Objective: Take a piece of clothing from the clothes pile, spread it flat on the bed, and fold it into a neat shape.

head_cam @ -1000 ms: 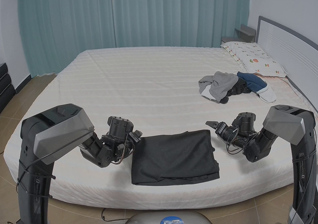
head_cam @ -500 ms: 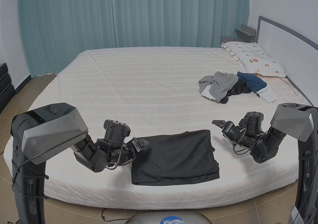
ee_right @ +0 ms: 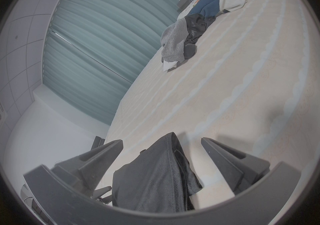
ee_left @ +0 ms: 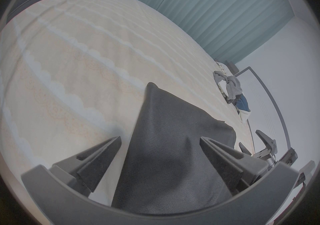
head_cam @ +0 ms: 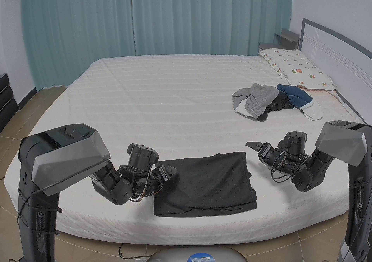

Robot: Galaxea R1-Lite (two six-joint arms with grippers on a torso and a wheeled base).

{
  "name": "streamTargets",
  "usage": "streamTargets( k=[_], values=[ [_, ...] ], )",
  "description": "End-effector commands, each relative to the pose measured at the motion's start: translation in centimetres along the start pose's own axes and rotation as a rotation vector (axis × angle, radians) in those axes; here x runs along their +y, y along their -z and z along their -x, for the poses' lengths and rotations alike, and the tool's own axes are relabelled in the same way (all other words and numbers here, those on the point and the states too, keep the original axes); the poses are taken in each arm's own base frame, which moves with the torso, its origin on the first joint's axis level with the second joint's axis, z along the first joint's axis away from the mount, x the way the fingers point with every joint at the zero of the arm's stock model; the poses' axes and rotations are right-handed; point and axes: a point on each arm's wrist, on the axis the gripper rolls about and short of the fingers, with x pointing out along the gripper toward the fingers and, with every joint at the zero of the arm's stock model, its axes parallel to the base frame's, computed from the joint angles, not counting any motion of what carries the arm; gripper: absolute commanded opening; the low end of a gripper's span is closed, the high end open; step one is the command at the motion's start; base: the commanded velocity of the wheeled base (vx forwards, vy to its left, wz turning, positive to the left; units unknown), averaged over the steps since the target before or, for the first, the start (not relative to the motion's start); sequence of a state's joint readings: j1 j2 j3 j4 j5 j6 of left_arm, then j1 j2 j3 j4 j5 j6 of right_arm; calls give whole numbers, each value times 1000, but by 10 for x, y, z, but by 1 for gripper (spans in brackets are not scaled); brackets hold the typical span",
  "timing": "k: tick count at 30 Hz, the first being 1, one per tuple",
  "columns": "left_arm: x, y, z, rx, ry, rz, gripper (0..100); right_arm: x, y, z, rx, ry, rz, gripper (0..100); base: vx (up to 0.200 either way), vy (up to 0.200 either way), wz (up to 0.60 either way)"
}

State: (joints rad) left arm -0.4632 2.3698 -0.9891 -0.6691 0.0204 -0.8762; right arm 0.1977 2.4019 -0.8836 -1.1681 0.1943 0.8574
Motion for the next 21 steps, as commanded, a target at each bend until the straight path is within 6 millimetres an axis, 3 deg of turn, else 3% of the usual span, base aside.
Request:
streamTargets(
  k=[1, 21],
  values=[
    [0, 2, -1, 4, -1, -1, 0, 0, 0, 0, -1, -2, 0, 100, 0, 0, 0],
    [2, -1, 2, -27, -25, 11, 0, 0, 0, 0, 0, 1, 0, 100, 0, 0, 0]
  ],
)
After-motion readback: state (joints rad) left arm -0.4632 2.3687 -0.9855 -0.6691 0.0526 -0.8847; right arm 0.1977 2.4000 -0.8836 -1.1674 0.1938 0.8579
